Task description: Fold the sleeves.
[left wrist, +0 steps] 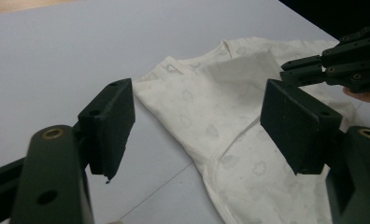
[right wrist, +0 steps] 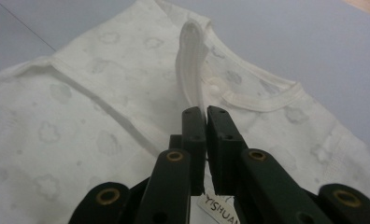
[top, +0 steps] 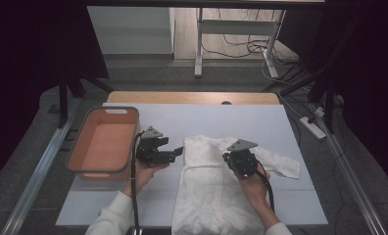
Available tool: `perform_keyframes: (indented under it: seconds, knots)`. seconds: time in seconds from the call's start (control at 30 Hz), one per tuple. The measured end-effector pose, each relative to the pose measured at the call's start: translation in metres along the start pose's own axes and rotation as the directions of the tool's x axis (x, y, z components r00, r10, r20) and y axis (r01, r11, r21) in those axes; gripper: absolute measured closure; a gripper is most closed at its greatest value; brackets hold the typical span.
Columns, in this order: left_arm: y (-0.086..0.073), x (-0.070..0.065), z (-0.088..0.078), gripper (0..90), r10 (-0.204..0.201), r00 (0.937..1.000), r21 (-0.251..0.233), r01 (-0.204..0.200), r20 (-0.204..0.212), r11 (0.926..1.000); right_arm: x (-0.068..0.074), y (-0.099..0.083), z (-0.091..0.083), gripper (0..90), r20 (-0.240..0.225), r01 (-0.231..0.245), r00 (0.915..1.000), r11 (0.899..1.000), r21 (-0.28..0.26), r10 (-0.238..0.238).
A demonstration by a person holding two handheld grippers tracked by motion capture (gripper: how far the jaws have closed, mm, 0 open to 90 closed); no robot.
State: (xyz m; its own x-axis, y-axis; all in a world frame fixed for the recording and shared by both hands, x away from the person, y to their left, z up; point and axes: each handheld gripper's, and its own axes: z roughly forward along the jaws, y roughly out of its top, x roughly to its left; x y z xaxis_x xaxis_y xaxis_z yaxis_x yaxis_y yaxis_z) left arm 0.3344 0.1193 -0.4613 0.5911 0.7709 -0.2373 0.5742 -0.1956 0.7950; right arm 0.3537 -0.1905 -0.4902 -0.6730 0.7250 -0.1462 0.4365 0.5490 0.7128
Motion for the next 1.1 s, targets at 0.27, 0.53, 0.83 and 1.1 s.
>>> perform_keyframes:
  seconds: [0.27,0.53,0.83,1.1]
  knots:
    - [-0.001,0.002,-0.002,26.4,-0.007,0.9999,-0.003,0.007,-0.009,1.0,-0.006,-0.004,-0.001,76.8,0.023,-0.019,0.9996,1.0,0.016,0.019]
    - [-0.001,0.003,-0.004,26.1,-0.008,0.9999,-0.006,0.008,-0.011,0.9999,-0.011,-0.004,-0.008,38.2,0.044,-0.064,0.9968,0.997,-0.039,0.066]
    - [-0.001,0.003,-0.005,25.8,-0.007,0.9999,-0.005,0.007,-0.01,1.0,-0.024,-0.011,-0.019,34.2,0.001,-0.084,0.9964,0.995,-0.058,0.084]
    - [-0.003,0.003,-0.003,25.7,-0.012,0.9998,0.001,0.012,-0.018,0.9999,-0.037,-0.025,-0.033,33.9,0.017,-0.084,0.9962,0.994,-0.069,0.086]
